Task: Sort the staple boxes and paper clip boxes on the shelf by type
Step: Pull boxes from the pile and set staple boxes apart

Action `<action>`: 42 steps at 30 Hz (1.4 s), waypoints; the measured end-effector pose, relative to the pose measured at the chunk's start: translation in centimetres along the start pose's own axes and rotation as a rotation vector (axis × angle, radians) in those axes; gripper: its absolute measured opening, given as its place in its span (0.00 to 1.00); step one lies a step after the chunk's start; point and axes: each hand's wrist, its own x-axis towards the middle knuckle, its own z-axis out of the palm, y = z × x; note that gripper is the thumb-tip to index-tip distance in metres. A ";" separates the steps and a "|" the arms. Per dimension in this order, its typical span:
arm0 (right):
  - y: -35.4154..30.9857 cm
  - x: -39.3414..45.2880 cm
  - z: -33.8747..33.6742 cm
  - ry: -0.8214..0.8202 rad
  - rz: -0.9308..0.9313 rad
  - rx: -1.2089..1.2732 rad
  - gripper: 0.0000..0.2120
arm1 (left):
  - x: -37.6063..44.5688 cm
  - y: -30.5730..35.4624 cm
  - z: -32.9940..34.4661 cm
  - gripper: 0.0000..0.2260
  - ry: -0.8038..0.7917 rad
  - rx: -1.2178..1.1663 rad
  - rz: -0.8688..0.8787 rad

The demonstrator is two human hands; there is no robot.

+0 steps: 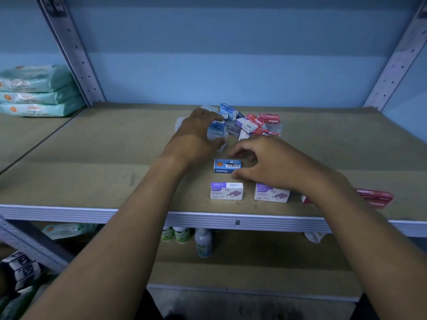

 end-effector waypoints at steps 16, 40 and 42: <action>0.4 0.1 0.2 0.002 0.021 -0.016 0.13 | 1.9 -0.2 0.8 0.11 0.032 0.000 -0.013; 1.5 -2.2 -1.6 0.089 0.037 -0.079 0.06 | -0.8 -0.2 -2.6 0.08 0.064 -0.198 0.121; 1.8 -2.4 -1.9 0.106 0.044 -0.105 0.06 | -1.3 0.0 -3.0 0.07 0.043 -0.186 0.124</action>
